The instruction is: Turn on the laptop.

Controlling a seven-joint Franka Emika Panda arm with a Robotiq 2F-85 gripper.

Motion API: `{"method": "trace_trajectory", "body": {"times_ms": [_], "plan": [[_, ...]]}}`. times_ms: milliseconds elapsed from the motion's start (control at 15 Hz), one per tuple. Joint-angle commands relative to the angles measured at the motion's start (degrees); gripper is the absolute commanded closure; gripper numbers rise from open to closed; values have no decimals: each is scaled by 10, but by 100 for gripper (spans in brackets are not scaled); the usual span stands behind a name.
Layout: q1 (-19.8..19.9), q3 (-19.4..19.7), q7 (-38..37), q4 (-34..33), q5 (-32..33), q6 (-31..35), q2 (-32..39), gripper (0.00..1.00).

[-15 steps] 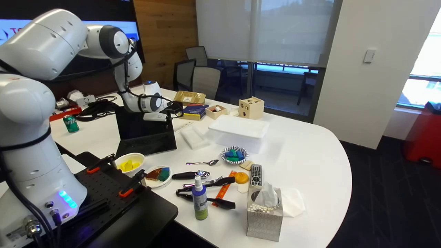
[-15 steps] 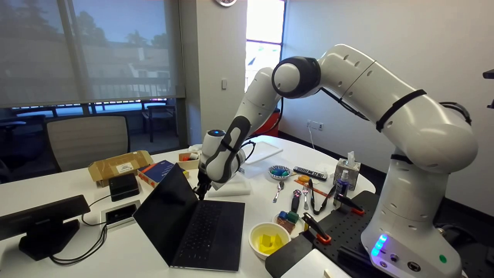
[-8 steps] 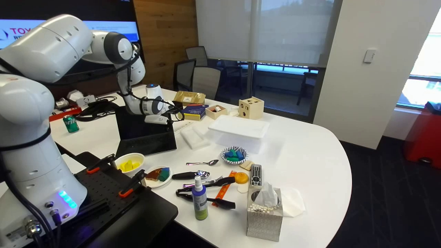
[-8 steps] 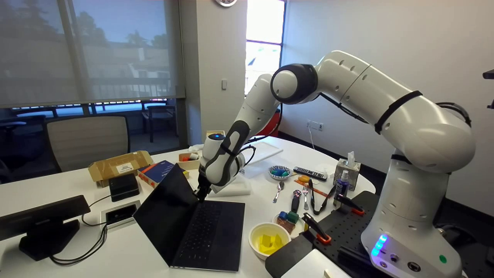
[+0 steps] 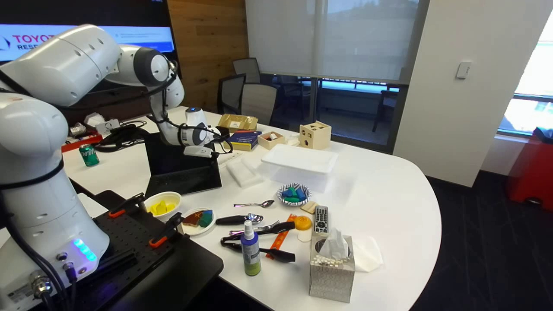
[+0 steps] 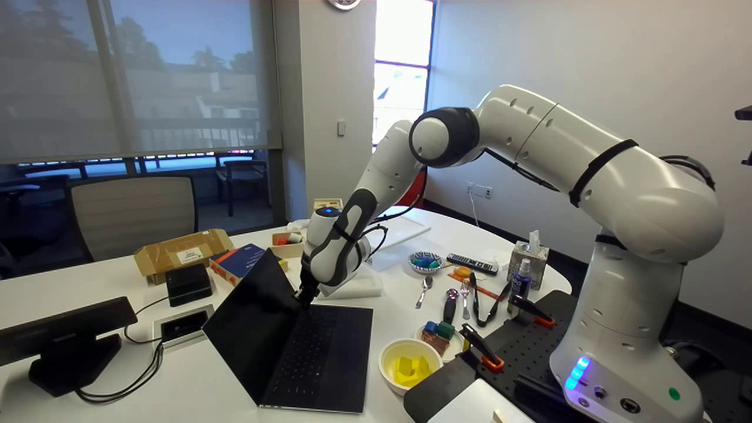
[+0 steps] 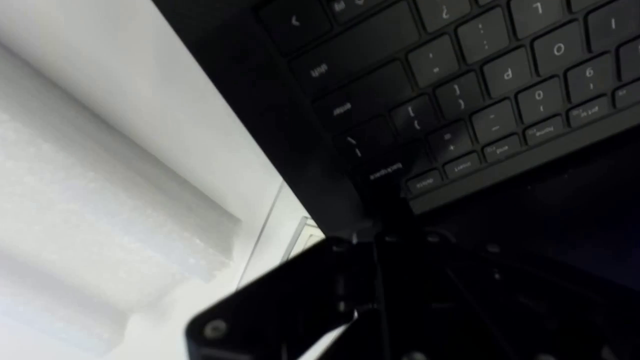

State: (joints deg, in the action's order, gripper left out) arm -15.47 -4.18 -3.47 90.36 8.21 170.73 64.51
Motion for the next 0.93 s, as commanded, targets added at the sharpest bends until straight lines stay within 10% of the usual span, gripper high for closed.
{"method": "trace_trajectory", "body": {"times_ms": [0, 867], "plan": [[2, 1, 10, -27, -16, -28, 12, 100], [37, -26, 22, -28, -24, -47, 8, 100]]}}
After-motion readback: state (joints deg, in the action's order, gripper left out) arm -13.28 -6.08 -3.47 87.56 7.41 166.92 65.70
